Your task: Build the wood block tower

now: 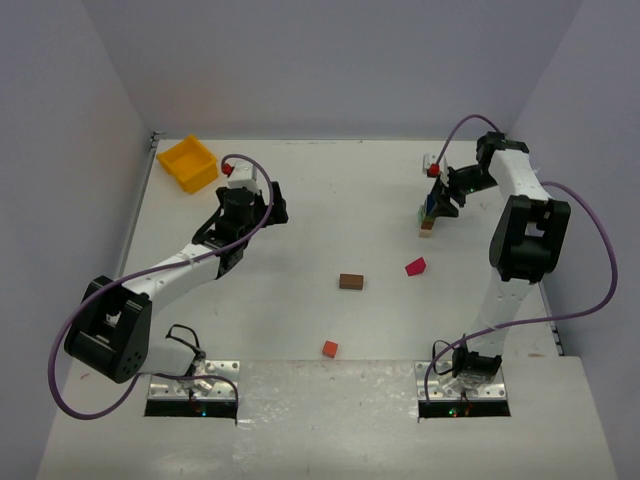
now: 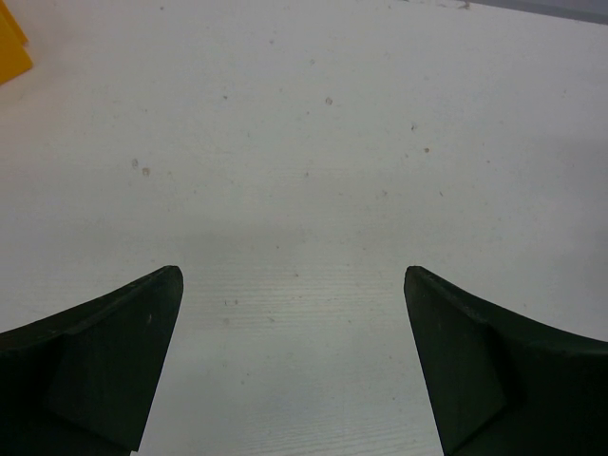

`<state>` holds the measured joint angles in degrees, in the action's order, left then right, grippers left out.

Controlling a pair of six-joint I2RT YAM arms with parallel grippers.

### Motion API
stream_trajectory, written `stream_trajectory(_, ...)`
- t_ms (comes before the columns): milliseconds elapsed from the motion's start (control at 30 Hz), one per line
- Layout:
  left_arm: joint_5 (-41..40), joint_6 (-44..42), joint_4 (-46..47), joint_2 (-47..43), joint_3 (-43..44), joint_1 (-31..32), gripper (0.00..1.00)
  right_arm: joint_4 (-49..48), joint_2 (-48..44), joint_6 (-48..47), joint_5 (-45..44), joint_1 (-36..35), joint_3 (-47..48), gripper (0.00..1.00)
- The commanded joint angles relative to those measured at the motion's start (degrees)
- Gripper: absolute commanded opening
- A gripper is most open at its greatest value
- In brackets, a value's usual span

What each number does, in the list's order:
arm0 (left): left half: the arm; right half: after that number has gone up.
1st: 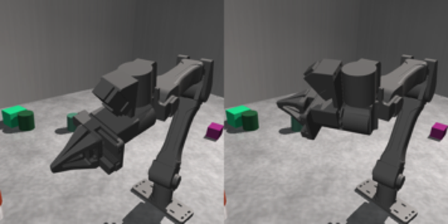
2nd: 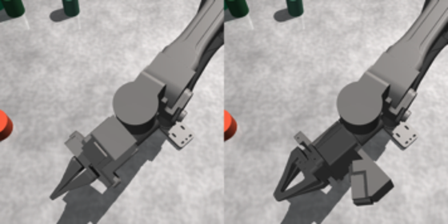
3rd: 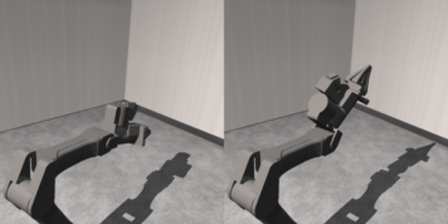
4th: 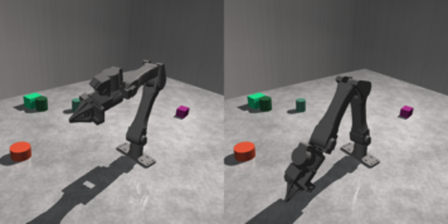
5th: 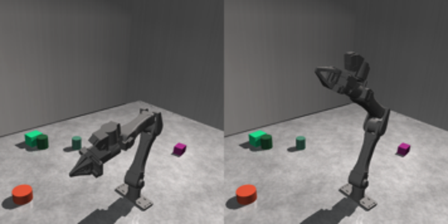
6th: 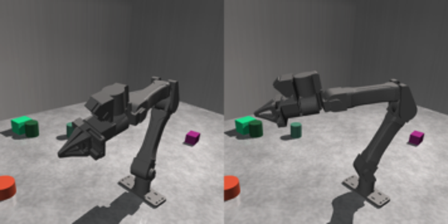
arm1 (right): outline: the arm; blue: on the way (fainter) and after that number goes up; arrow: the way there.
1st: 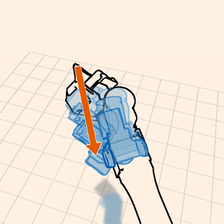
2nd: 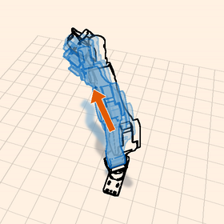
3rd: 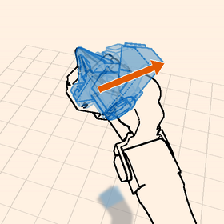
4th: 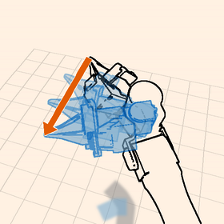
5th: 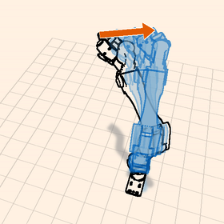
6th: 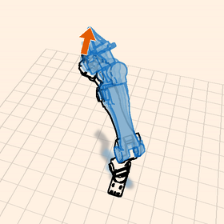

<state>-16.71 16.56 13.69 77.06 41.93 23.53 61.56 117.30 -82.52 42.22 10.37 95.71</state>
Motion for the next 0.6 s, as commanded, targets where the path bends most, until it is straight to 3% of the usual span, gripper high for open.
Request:
stream_trajectory(0,-0.25,-0.48,1.34,-0.06,2.19,-0.15,1.0,-0.21,-1.63,-0.8,1.29,0.17,-0.09,0.63)
stream_trajectory(400,-0.31,-0.56,1.17,-0.06,2.22,-0.15,1.0,-0.27,-1.51,-0.33,1.29,0.09,0.23,0.75)
stream_trajectory(567,-0.36,-0.65,1.17,-0.04,2.19,-0.15,1.0,-0.3,-1.39,0.39,1.22,0.09,0.53,0.99)
